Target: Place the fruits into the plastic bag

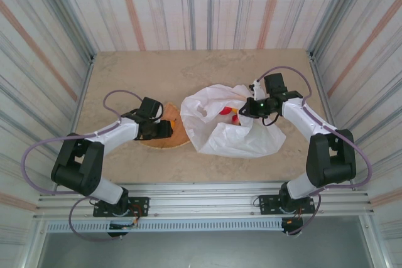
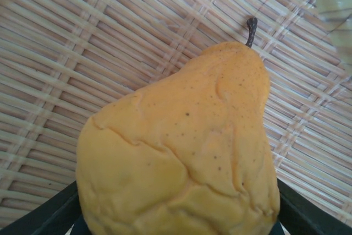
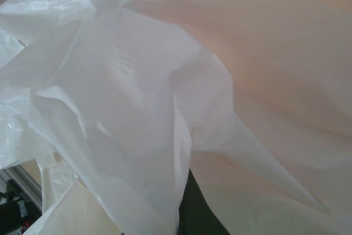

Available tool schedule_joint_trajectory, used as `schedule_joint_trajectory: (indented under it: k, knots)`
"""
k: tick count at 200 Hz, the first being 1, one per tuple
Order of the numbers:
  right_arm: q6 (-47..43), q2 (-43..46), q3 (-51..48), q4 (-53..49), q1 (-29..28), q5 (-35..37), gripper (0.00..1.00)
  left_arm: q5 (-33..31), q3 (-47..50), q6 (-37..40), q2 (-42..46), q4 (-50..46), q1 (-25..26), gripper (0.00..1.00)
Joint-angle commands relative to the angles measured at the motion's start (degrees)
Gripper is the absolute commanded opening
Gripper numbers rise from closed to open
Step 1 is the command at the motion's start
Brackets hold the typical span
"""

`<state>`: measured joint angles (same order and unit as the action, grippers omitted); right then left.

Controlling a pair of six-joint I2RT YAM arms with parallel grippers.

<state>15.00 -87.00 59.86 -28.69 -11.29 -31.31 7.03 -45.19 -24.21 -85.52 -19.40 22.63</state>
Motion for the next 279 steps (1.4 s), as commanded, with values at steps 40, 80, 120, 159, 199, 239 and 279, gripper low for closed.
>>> schedule_joint_trajectory:
  k: [40,80,120,159,199,239,279]
  knots:
    - [1.52,-0.69,-0.25,-0.05,-0.67,0.43,0.05,-3.84,1.74,0.12,7.55,-0.64,0.31,0.63]
    - [1.78,-1.02,-0.34,0.28,-0.75,0.39,0.06,-1.74,2.21,0.03,13.83,-0.48,0.39,0.61]
    - [1.92,-1.19,-0.12,0.46,-1.10,0.44,0.06,0.00,1.86,0.74,17.95,0.14,3.64,0.59]
    - [1.78,-1.26,-0.26,0.30,-1.10,0.63,0.06,-0.79,2.84,2.09,20.25,-0.59,10.36,0.58]
    - [2.04,-1.76,-0.21,0.90,-1.10,0.28,0.06,-1.47,4.82,3.85,22.43,-0.17,15.05,0.58]
    - [2.22,-2.38,0.69,0.97,-1.88,0.25,0.06,0.66,1.58,4.55,17.02,0.58,15.80,0.59]
    - [2.14,-1.51,0.10,0.47,-2.04,0.74,0.06,0.45,-4.21,6.98,9.04,0.85,18.76,0.59]
